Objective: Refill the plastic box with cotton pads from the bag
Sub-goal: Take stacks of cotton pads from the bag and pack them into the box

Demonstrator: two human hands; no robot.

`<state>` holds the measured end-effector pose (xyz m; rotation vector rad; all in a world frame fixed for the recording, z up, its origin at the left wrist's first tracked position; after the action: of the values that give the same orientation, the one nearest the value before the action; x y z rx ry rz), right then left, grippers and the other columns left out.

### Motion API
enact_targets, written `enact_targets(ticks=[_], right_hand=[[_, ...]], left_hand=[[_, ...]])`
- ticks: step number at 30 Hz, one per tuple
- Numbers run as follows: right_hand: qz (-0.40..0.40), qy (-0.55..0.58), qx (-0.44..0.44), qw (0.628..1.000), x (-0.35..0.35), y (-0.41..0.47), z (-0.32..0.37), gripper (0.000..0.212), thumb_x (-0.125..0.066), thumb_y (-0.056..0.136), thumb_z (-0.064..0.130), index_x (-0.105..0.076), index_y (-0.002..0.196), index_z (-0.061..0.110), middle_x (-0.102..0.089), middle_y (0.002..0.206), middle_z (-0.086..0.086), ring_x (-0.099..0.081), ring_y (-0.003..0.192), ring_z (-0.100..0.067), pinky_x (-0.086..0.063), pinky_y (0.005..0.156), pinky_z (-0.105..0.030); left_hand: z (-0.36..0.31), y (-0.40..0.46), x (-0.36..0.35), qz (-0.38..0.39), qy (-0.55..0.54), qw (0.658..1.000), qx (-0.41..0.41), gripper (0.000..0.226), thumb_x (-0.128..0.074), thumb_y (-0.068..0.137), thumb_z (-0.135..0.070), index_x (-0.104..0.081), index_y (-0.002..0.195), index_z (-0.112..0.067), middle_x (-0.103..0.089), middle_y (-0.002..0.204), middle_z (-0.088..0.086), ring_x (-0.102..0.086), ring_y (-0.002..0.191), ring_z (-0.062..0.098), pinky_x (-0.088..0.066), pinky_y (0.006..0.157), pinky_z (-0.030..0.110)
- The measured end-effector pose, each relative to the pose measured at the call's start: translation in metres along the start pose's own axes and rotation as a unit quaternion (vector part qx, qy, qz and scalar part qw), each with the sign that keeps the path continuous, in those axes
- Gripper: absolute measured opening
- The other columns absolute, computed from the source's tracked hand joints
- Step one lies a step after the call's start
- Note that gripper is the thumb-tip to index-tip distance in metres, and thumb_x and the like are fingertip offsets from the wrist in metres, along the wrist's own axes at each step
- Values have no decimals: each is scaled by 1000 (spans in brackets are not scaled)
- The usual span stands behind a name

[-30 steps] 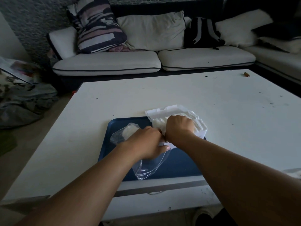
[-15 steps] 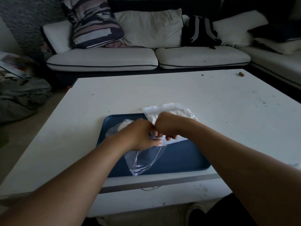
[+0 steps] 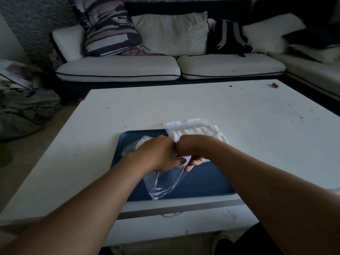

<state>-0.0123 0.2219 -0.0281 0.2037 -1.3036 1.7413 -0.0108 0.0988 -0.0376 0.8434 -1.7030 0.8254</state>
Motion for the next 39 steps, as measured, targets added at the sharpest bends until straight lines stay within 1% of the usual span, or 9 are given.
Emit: enact_targets(ticks=[5, 9, 13, 17, 21, 24, 30, 34, 39], right_hand=[[-201, -103, 157, 961, 14, -29, 9, 31, -54, 92, 18, -67, 73, -1, -70, 57, -10, -66, 45, -17, -58, 55, -24], [72, -120, 197, 970, -3, -61, 9, 23, -54, 94, 2, -75, 101, -5, -77, 97, -18, -75, 80, -22, -62, 73, -28], [40, -340, 249, 906, -28, -43, 7, 49, -43, 99, 0, -53, 143, 17, -55, 145, -5, -55, 129, -23, -44, 109, -36], [-29, -327, 259, 908, -38, -16, 8, 43, -49, 97, 0, -50, 139, 8, -57, 116, -5, -56, 100, -21, -46, 78, -17], [-145, -265, 337, 892, -40, -1, 15, 61, -54, 89, -8, -42, 148, 4, -50, 141, -17, -50, 123, -34, -40, 106, -42], [-229, -244, 363, 870, -36, 5, 20, 47, -52, 92, -5, -54, 138, 2, -57, 130, -13, -44, 102, -20, -42, 101, -42], [-270, -229, 257, 899, -40, -2, 35, 27, -52, 93, 3, -47, 68, 11, -37, 70, 3, -37, 69, -18, -32, 51, -13], [-285, -238, 267, 890, -41, 21, 26, 28, -54, 91, 3, -67, 115, 9, -58, 98, -5, -55, 87, -24, -55, 82, -39], [-282, -242, 293, 881, -40, 19, 31, 41, -51, 91, 6, -62, 126, 23, -67, 109, -4, -65, 93, -27, -58, 77, -42]], left_hand=[[23, -7, 16, -113, -105, 988, -15, 17, -63, 92, -28, -75, 103, -24, -74, 109, -3, -68, 98, 15, -55, 89, 35], [67, -11, 27, -222, -129, 959, 119, 38, -56, 97, -23, -60, 134, -13, -62, 136, 6, -58, 124, 25, -46, 97, 34], [100, -6, 1, -87, -174, 949, 248, 50, -50, 101, -41, -55, 134, -4, -59, 138, 15, -56, 124, 32, -42, 91, 34], [107, -4, -14, -61, -349, 900, 254, 37, -49, 103, -38, -63, 85, -9, -67, 95, 12, -61, 91, 28, -45, 80, 34], [105, 0, -12, -94, -407, 870, 261, 32, -56, 97, -24, -58, 66, -16, -61, 76, 4, -54, 76, 21, -40, 70, 30], [103, 2, -8, -106, -451, 842, 277, 17, -63, 82, -19, -66, 68, -12, -69, 74, 5, -62, 75, 24, -51, 75, 33], [88, -4, -5, -76, -494, 824, 266, 19, -52, 85, -5, -59, 68, -13, -56, 70, 11, -51, 72, 23, -46, 72, 34], [85, -6, -3, -106, -492, 818, 277, 36, -39, 90, 4, -58, 66, -15, -61, 74, 9, -55, 75, 25, -51, 78, 36], [82, -10, 0, -128, -473, 824, 284, 35, -37, 94, 0, -60, 72, -15, -65, 81, 5, -58, 86, 25, -54, 94, 42]])
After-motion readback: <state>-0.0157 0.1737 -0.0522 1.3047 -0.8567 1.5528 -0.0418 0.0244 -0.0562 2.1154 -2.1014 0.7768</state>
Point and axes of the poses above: each hand's wrist, its own y-axis towards the middle knuckle, its own x-axis out of the back of the hand, z = x × y, the point moved 1 cm from there along y, towards the middle knuckle
